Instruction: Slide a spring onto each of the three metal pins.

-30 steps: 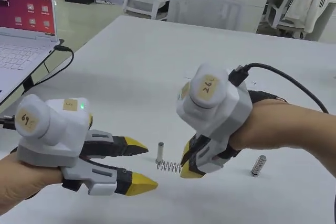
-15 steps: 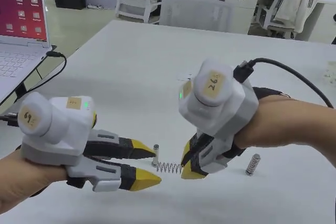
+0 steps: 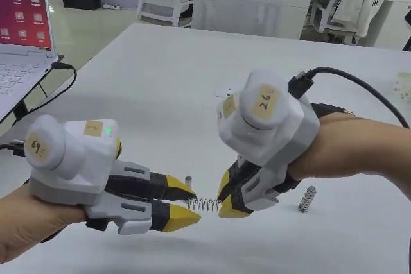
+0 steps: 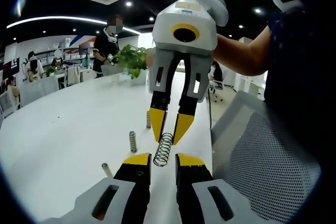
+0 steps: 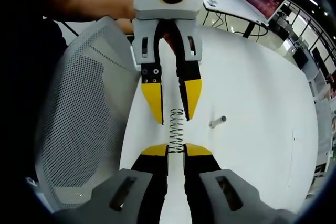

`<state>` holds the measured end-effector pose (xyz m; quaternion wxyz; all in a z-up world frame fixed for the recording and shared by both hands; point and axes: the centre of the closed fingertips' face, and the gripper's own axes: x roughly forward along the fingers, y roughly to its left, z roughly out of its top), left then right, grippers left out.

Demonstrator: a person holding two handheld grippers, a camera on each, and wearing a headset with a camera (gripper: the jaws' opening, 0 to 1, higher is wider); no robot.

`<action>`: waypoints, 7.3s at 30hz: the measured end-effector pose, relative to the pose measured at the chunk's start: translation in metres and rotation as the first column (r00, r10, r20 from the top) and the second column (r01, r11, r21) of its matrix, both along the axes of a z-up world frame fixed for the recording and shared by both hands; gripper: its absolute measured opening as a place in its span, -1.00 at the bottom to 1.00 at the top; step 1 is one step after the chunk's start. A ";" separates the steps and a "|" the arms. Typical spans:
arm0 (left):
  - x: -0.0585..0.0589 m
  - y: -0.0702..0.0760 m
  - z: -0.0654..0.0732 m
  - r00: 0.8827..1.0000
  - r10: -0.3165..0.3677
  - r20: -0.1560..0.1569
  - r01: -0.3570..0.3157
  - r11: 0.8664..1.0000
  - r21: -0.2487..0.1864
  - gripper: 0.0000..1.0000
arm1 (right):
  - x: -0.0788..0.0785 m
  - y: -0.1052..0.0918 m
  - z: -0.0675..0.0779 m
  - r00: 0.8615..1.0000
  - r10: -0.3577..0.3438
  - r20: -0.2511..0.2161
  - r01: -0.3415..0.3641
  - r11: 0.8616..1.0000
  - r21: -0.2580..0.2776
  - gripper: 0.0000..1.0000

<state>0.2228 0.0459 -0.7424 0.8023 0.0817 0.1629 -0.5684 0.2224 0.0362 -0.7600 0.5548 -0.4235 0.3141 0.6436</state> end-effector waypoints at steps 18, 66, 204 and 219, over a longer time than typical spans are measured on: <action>-0.002 -0.001 -0.003 1.000 -0.007 0.002 0.007 1.000 0.002 -0.93 | -0.004 0.000 0.000 1.000 0.017 0.000 -0.017 1.000 0.006 -0.84; -0.010 -0.006 0.004 0.999 -0.034 0.017 0.034 0.999 -0.026 -0.96 | -0.004 -0.001 -0.001 1.000 -0.001 -0.025 0.002 1.000 0.031 -0.83; -0.008 0.075 -0.036 0.944 0.321 -0.073 -0.323 0.946 -0.023 0.15 | 0.048 0.030 0.004 0.998 -0.038 0.053 0.040 0.999 -0.035 -0.84; -0.008 0.075 -0.036 0.944 0.323 -0.073 -0.325 0.945 -0.031 0.18 | 0.072 0.048 -0.002 0.997 -0.061 0.053 0.063 0.997 -0.034 -0.84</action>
